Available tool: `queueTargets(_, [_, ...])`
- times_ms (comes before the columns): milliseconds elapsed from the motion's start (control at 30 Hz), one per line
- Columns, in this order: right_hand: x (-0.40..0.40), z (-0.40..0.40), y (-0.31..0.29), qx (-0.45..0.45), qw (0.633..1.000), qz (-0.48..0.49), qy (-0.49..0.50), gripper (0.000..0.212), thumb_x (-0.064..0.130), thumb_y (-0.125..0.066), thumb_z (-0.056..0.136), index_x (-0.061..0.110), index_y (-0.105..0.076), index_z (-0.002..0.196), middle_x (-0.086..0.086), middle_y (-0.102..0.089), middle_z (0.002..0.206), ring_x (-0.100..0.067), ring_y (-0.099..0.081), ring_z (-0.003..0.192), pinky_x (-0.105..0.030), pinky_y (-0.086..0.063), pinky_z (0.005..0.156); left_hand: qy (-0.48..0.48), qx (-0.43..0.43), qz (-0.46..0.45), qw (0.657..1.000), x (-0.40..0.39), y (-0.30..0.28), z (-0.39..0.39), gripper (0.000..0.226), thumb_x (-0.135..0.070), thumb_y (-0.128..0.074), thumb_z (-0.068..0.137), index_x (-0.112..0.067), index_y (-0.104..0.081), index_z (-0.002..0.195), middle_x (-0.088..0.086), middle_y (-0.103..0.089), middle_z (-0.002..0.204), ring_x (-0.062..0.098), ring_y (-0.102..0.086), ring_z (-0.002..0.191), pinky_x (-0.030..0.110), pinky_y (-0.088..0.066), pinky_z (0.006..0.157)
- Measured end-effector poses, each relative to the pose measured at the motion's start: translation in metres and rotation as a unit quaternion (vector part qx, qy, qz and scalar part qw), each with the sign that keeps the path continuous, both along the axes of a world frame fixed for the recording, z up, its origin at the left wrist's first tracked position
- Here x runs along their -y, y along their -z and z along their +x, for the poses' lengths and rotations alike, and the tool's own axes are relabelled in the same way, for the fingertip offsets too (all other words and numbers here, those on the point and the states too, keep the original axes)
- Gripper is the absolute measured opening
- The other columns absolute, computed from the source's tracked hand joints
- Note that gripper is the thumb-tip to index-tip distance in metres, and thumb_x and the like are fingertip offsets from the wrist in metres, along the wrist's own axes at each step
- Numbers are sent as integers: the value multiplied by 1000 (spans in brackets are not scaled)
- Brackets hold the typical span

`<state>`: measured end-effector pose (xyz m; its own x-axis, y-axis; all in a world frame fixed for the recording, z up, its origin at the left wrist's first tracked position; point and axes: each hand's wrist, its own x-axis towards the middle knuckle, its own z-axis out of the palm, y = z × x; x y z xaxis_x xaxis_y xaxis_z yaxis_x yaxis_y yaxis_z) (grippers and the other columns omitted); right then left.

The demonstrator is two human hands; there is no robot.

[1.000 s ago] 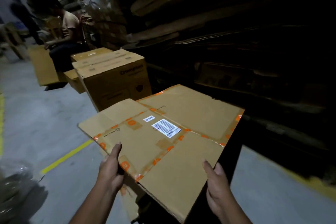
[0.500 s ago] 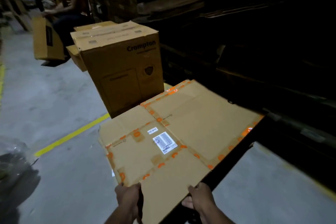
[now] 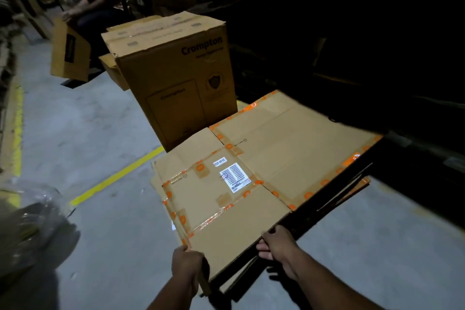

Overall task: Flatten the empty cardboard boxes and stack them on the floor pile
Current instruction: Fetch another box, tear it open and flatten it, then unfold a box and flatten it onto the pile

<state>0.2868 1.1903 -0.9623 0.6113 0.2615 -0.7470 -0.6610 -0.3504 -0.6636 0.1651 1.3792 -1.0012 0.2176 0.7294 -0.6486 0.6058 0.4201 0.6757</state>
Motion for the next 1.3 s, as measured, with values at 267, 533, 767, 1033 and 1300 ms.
queueTargets(267, [35,-6,-34,33,999,11,1,64,18,-54,101,10,-23,156,-14,-60,121,-19,-64,87,-27,-57,64,167,-14,97,981,61,-70,27,58,-3,-71,87,-4,-49,140,17,-58,136,28,-60,114,27,-44,87])
queueTargets(533, [92,-30,-108,111,991,49,62,53,16,-55,102,5,-35,150,-9,-55,121,-23,-66,105,-34,-59,83,256,97,129,953,147,-147,55,55,-11,-71,90,-10,-48,140,11,-57,133,24,-57,121,29,-43,92])
queueTargets(767, [220,-72,-179,181,974,64,119,31,12,-54,101,3,-53,130,-9,-63,105,-17,-64,83,-26,-55,70,338,177,93,920,255,-201,61,34,-16,-72,86,-15,-61,118,1,-66,90,21,-62,82,31,-51,82])
queueTargets(1033, [430,-127,-237,250,925,28,284,14,10,-52,100,6,-61,110,-5,-63,87,-13,-62,74,-20,-52,63,513,245,-25,823,452,-247,40,4,-9,-61,99,-9,-62,103,9,-65,88,18,-63,80,27,-52,75])
queueTargets(1300, [620,-215,-247,275,852,0,445,15,15,-53,101,7,-63,110,-5,-65,89,-13,-64,78,-25,-56,73,650,245,-84,714,663,-269,-6,6,-9,-62,99,-6,-66,103,14,-68,95,24,-67,88,36,-54,86])
